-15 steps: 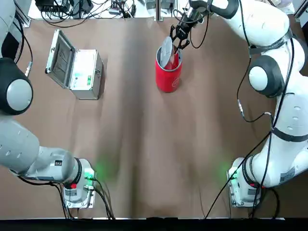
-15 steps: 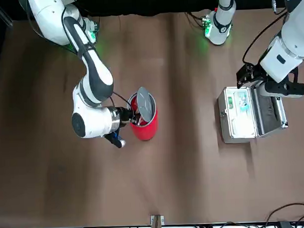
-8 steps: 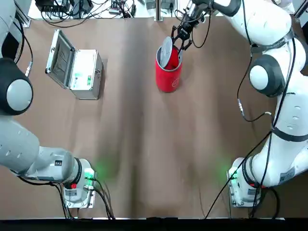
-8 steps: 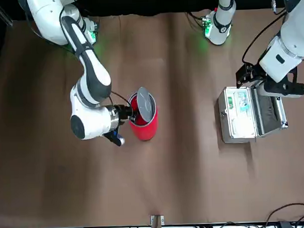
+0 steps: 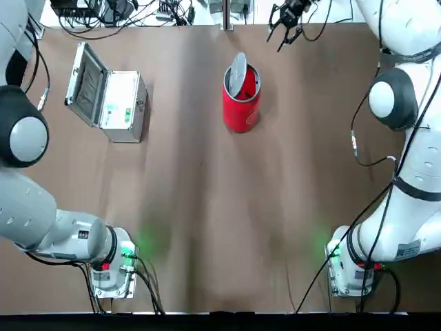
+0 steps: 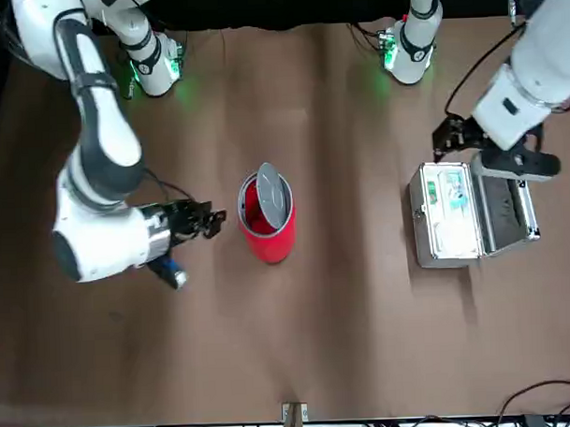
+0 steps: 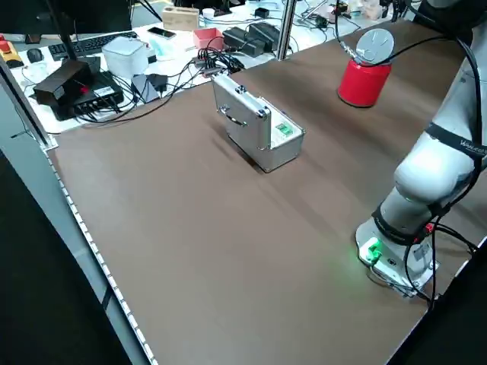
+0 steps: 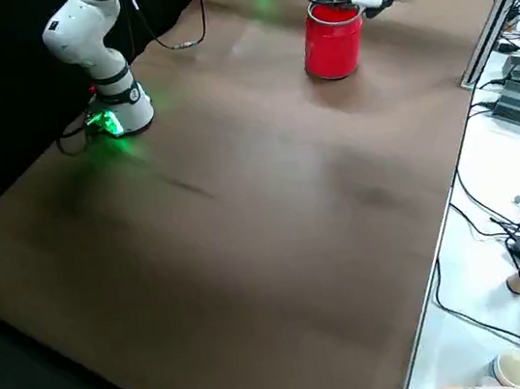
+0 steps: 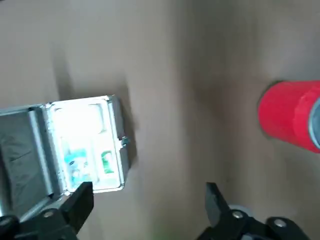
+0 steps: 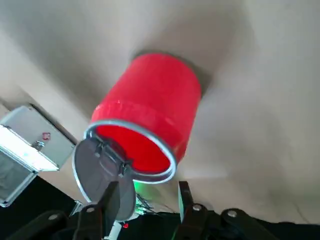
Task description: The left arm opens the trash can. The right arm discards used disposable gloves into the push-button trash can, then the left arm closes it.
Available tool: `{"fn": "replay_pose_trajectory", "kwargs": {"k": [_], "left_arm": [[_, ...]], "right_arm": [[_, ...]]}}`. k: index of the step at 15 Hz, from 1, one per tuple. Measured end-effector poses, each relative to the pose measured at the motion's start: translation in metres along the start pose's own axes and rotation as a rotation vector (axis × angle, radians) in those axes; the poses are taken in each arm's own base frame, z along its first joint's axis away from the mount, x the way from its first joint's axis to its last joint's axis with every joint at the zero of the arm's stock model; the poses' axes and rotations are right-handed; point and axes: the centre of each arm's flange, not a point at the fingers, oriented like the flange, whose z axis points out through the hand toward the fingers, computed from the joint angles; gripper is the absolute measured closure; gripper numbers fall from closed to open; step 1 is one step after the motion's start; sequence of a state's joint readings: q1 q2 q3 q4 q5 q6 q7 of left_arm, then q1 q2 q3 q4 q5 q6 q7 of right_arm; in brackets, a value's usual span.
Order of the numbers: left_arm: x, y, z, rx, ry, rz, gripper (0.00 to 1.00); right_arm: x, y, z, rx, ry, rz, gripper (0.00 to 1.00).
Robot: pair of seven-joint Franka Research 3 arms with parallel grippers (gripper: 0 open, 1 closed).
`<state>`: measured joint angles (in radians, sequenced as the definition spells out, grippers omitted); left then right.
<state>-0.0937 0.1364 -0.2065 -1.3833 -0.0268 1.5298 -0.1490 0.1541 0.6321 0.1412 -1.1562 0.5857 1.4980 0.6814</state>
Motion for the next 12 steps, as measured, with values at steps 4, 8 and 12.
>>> {"fn": "replay_pose_trajectory", "kwargs": {"k": [4,8,12], "left_arm": [[-0.003,0.067,0.021,-0.02,-0.023,0.019,0.37],[-0.006,0.139,0.061,-0.038,-0.074,-0.006,0.73],[-0.002,0.195,0.103,-0.112,-0.103,-0.075,0.99]], "right_arm": [[0.035,0.055,-0.054,-0.056,0.115,-0.078,0.44],[0.049,0.097,-0.093,-0.254,0.257,-0.195,0.44],[0.034,0.129,-0.15,-0.388,0.352,-0.335,0.34]]}}
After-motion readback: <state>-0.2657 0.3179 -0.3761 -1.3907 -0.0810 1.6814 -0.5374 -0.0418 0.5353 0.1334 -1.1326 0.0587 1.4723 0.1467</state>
